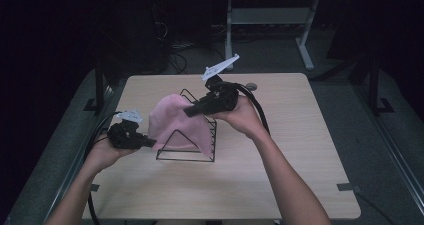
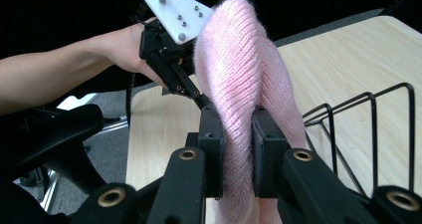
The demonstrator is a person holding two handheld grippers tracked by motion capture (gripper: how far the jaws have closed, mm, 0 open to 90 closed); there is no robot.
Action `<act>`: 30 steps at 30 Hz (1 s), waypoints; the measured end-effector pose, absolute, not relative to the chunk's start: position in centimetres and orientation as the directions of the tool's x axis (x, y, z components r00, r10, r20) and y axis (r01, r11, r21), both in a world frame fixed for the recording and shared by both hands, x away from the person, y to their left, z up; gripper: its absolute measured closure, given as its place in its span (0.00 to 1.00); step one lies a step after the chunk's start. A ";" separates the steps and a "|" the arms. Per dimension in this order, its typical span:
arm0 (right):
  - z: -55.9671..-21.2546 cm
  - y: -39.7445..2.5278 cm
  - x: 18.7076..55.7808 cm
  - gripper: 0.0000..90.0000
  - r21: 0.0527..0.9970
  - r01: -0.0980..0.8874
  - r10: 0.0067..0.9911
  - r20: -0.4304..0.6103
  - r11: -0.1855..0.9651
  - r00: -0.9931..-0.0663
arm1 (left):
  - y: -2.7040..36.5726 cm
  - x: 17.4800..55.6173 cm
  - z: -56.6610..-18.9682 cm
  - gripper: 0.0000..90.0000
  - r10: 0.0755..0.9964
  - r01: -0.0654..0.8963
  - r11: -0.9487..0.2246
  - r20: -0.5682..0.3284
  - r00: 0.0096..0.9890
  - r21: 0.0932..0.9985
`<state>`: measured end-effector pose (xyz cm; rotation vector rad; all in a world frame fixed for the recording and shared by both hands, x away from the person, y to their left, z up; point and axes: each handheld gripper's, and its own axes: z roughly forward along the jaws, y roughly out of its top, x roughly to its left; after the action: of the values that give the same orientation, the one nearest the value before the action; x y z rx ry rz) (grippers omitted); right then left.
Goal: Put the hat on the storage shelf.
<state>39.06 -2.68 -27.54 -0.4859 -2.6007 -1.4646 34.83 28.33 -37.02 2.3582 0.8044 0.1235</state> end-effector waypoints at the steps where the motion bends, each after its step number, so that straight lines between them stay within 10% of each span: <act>1: -27.7 -2.7 39.1 0.86 0.812 0.329 0.215 0.255 0.482 -0.943 | 28.3 34.8 -37.1 0.92 0.582 0.523 -0.607 -0.114 0.806 0.598; 30: -32.2 -2.4 38.4 0.85 0.763 0.371 0.192 0.318 0.530 -0.928 | 27.6 35.4 -41.0 0.92 0.592 0.550 -0.681 -0.079 0.802 0.484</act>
<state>38.38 -2.42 -32.23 -0.4793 -2.5725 -1.3523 35.39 27.58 -40.99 2.4935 0.8488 0.1140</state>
